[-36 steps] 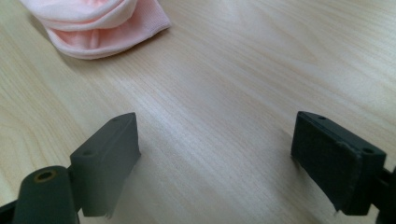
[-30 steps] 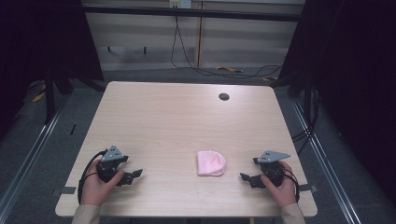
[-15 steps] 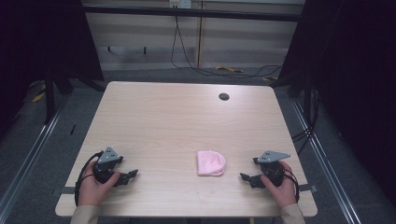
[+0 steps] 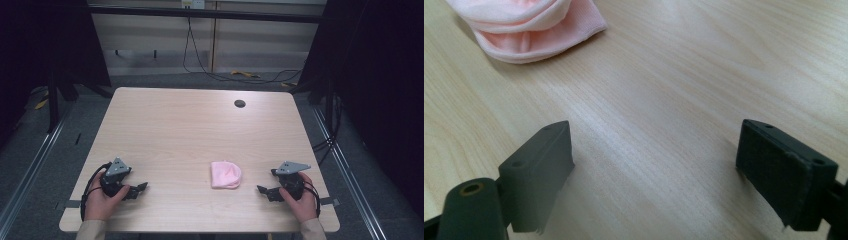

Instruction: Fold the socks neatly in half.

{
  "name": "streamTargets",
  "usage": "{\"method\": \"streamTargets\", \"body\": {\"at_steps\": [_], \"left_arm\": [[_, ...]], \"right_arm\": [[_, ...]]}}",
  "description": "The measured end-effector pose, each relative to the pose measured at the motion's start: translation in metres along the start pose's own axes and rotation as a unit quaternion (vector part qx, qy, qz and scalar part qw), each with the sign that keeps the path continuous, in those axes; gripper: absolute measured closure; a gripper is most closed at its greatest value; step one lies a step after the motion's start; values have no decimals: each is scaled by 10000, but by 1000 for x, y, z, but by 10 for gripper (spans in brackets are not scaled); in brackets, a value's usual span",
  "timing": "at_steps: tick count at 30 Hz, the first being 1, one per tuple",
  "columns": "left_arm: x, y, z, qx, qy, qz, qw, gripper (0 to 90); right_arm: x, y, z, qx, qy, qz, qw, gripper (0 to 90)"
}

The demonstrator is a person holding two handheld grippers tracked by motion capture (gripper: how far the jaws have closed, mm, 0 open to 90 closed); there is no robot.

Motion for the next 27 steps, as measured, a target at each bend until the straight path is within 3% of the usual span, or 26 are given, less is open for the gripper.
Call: {"method": "streamTargets", "body": {"at_steps": [27], "left_arm": [[-2, 3, 0, 80, 69, -113, 9999, 73]], "right_arm": [[0, 0, 0, -6, 10, 0, 10000, 140]]}}
Point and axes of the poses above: each handheld gripper's, and its own axes: x roughly backward along the jaws, z roughly out of its underside, y roughly to its left, the point moved 8 cm from there along -x, roughly forward along the jaws, and after that the axes turned 1 degree about z, right-handed, at the moved point
